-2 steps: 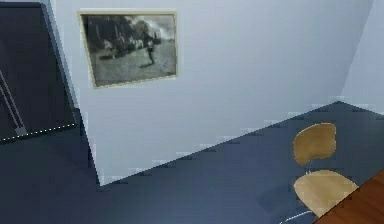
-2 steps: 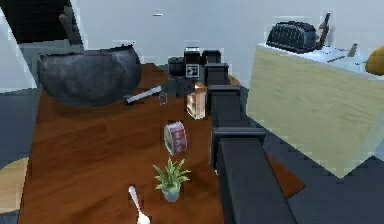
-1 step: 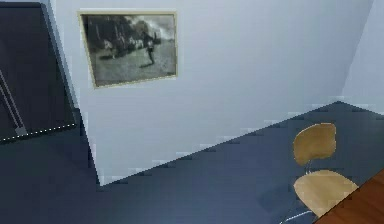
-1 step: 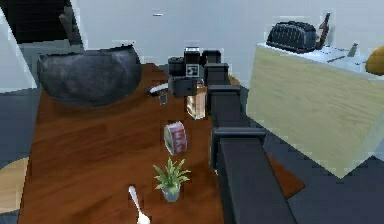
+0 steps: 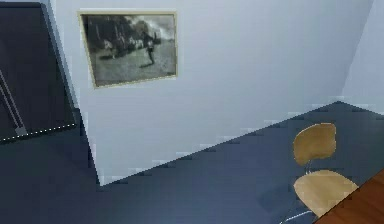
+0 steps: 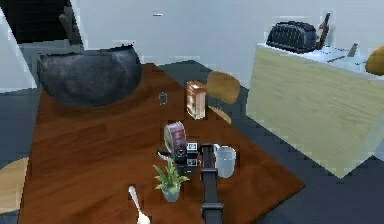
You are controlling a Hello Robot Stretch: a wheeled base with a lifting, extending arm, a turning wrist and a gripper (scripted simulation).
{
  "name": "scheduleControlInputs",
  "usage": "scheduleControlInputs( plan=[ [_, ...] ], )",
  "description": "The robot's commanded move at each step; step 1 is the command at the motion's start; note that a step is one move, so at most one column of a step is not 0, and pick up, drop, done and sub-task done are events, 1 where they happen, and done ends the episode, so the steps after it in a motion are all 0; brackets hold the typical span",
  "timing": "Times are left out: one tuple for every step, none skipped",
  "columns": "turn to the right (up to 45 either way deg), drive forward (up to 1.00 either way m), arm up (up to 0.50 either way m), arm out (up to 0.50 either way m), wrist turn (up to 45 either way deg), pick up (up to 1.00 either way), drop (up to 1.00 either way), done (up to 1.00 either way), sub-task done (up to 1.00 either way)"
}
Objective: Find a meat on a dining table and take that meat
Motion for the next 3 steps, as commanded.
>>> scheduleControlInputs(
  plan=[
    [0.0, 0.00, 0.00, 0.00, 0.0, 1.00, 0.00, 0.00, 0.00],
    [0.0, 0.00, 0.10, 0.00, 0.0, 0.00, 0.00, 0.00, 0.00],
    [0.0, 0.00, 0.00, 0.00, 0.0, 0.00, 0.00, 1.00, 0.00]
  ],
)
